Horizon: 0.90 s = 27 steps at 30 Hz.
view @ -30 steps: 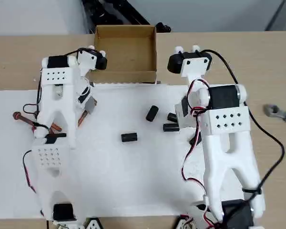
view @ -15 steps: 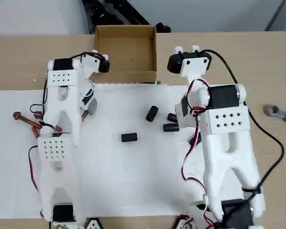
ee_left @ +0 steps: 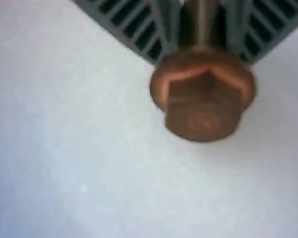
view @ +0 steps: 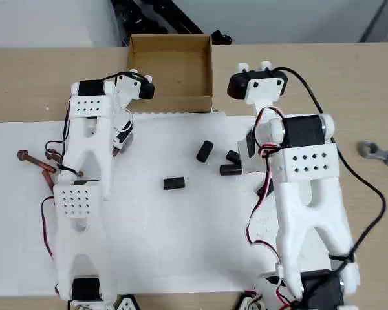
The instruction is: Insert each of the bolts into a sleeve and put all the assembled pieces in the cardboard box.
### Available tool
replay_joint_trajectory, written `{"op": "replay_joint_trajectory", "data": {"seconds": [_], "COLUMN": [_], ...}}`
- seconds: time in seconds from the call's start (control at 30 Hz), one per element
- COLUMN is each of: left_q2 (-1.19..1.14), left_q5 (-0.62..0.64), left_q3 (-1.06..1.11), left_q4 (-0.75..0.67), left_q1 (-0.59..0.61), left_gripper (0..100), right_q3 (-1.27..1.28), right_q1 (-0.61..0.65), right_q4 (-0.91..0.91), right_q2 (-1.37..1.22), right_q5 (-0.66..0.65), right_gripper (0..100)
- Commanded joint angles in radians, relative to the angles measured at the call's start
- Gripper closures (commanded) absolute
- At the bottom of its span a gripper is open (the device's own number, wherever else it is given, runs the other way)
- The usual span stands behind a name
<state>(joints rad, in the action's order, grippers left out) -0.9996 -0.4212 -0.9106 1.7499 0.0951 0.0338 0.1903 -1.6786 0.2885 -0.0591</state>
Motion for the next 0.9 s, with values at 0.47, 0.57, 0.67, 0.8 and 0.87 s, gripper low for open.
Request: {"op": "replay_joint_trajectory", "data": {"seconds": [0.47,0.57,0.67,0.8,0.87], "left_q2": [1.011,1.135,1.238,1.366,1.430], "left_q5": [0.155,0.192,0.233,0.276,0.282], "left_q3": [0.717,0.808,0.857,0.915,0.952], "left_q4": [0.002,0.002,0.002,0.002,0.002], "left_q1": [-0.083,-0.069,-0.035,0.012,0.023], "left_gripper": [99,99,99,99,99], "right_q3": [-0.009,-0.009,-0.009,-0.028,-0.057], "right_q1": [0.134,0.136,0.140,0.163,0.199], "right_q4": [0.028,0.073,0.116,0.188,0.202], "right_q2": [-0.044,-0.116,-0.203,-0.329,-0.380], "right_q5": [0.167,0.262,0.390,0.480,0.509], "right_gripper": [97.9,95.0,89.7,88.4,88.4]}}
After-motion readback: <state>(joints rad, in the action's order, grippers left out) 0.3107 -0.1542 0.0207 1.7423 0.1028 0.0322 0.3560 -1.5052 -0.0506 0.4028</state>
